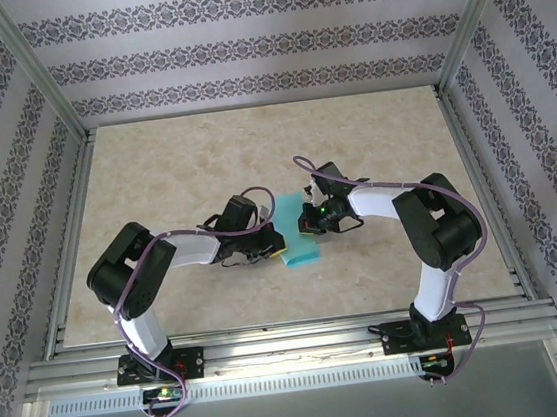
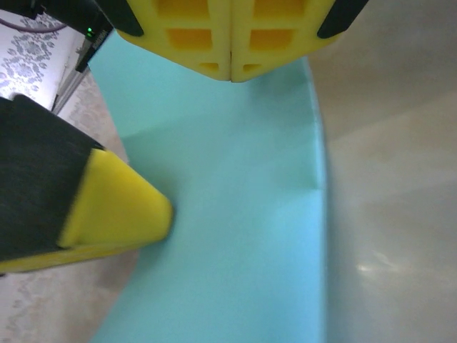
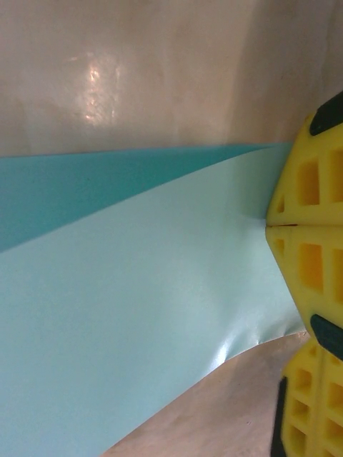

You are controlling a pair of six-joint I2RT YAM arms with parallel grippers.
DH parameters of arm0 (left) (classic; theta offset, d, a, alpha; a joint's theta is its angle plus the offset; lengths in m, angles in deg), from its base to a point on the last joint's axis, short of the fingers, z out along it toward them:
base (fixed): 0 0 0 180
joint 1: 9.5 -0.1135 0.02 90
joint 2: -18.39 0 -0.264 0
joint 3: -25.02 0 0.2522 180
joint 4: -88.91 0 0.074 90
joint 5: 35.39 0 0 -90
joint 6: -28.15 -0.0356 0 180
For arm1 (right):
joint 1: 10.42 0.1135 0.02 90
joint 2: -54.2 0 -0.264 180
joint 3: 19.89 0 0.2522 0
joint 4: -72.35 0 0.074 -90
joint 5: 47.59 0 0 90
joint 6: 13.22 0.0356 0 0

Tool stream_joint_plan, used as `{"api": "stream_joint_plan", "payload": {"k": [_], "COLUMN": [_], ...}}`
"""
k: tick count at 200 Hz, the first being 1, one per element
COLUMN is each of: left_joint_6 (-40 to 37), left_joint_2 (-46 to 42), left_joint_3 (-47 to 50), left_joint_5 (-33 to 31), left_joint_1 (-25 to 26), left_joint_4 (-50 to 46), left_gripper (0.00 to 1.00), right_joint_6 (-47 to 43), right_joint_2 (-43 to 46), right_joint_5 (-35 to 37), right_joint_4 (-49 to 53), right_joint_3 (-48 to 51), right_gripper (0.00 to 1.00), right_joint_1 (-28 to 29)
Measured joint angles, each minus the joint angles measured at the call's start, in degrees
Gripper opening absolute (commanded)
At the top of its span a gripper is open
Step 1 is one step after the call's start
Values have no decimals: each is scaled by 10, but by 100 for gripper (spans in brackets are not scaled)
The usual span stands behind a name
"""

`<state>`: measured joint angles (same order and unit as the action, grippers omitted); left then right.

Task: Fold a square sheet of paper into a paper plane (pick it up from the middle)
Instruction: First fold the square sheet of paper in half at the center of the table.

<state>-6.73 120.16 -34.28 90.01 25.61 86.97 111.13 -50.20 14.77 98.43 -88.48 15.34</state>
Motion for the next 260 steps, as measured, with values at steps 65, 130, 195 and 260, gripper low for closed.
{"api": "stream_joint_plan", "payload": {"k": [65, 130, 195, 260], "left_joint_6": [22, 18, 2, 2], "left_joint_2": [-4, -15, -41, -25], "left_joint_3": [25, 50, -13, 24], "left_joint_5": [-7, -35, -50, -43], "left_joint_1": [13, 21, 48, 50], "left_joint_4": [26, 29, -48, -47], "left_gripper": [0, 0, 0, 0], "right_joint_6": [0, 2, 2, 2], "right_joint_2": [1, 8, 8, 8], "right_joint_5": [0, 3, 4, 4], "right_joint_4": [-1, -1, -1, -1], "right_joint_3": [2, 9, 9, 9], "right_gripper": [0, 0, 0, 0], "right_joint_1": [0, 3, 3, 3]}}
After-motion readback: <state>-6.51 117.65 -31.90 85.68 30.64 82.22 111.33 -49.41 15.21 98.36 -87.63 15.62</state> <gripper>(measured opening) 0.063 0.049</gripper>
